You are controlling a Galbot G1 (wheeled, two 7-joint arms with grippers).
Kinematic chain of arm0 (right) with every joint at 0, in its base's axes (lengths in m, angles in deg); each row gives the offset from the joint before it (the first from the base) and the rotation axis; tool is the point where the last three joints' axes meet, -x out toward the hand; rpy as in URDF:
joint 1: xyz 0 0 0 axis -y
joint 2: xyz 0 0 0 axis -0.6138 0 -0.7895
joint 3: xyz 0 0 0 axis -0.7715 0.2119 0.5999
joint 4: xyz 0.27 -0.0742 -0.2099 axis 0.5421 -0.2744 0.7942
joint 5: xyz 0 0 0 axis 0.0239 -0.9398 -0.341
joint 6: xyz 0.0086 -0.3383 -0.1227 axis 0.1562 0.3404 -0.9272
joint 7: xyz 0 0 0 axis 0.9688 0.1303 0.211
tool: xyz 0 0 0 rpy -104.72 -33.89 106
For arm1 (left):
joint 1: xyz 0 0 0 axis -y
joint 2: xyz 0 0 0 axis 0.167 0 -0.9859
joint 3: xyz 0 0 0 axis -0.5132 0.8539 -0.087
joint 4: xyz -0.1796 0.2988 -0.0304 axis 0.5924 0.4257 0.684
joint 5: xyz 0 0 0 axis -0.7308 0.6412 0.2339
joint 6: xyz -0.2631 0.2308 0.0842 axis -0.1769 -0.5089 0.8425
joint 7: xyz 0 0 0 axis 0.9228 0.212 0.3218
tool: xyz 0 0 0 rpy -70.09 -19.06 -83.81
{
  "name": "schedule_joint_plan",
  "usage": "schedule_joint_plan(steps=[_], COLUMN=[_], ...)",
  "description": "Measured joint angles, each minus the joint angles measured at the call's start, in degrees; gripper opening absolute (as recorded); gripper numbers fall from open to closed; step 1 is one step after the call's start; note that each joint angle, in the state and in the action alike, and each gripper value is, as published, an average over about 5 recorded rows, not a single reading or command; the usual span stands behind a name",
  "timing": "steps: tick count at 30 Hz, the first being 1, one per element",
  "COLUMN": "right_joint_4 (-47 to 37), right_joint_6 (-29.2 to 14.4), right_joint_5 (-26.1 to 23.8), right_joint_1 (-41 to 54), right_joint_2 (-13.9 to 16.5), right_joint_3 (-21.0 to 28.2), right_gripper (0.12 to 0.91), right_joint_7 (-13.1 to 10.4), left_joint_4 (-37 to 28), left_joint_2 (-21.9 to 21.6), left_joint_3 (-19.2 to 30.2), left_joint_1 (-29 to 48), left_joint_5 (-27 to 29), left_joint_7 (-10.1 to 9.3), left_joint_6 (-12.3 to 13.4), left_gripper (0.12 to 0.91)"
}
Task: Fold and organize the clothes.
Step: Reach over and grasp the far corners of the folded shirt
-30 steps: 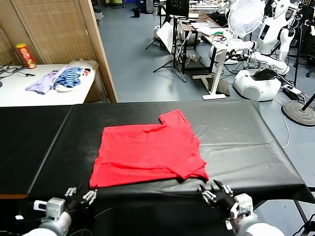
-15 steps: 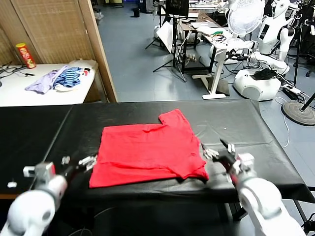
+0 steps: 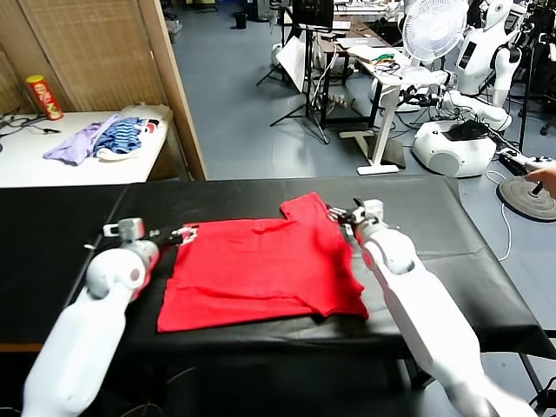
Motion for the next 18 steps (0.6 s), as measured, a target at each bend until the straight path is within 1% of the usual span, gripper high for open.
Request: schedule_joint_plan(steps=[4, 8, 9, 11, 12, 13, 15, 16, 18], right_joint_4=[-5.38, -9.19, -9.88, -10.94, -11.35, -11.69, -12.13, -12.25, -12.33], right_joint_6=[-0.67, -1.07, -1.09, -1.13, -1.14, -1.15, -1.19, -1.22, -1.4], right_joint_5=[-2.02, -3.73, -3.86, -3.89, -3.88, -3.86, -3.81, -3.79, -3.76], right_joint_1=[1.88, 2.7, 2.85, 3.13, 3.22, 3.29, 3.34, 3.32, 3.2], right_joint_2=[-2.35, -4.34, -4.78, -5.51, -5.8, -6.04, -6.35, -6.45, -6.56], right_joint_3=[-0.07, -0.49, -0.7, -1.12, -1.31, -1.48, -1.77, -1.94, -2.31], right_gripper=[0.798, 0.794, 0.78, 0.72, 0.675, 0.614, 0.515, 0.466, 0.367], right_joint_7=[1.09, 1.32, 1.34, 1.41, 1.45, 1.49, 1.56, 1.57, 1.53], left_joint_4=[-5.55, -9.3, -9.89, -10.72, -10.98, -11.15, -11.24, -11.22, -11.13], left_joint_2=[1.12, 1.8, 1.88, 1.97, 2.0, 2.03, 2.07, 2.08, 2.08], left_joint_3=[1.31, 1.68, 1.7, 1.72, 1.73, 1.75, 1.86, 1.95, 2.14], left_joint_1=[2.94, 4.62, 4.88, 5.23, 5.36, 5.45, 5.54, 5.55, 5.57], left_joint_5=[1.37, 1.53, 1.45, 1.21, 1.09, 0.99, 0.86, 0.82, 0.79], left_joint_7=[0.98, 2.17, 2.54, 3.21, 3.47, 3.69, 4.13, 4.35, 4.7], left_joint_6=[0.2, 0.56, 0.66, 0.87, 0.96, 1.03, 1.12, 1.13, 1.17], left_gripper=[0.798, 0.798, 0.793, 0.757, 0.722, 0.671, 0.574, 0.507, 0.407])
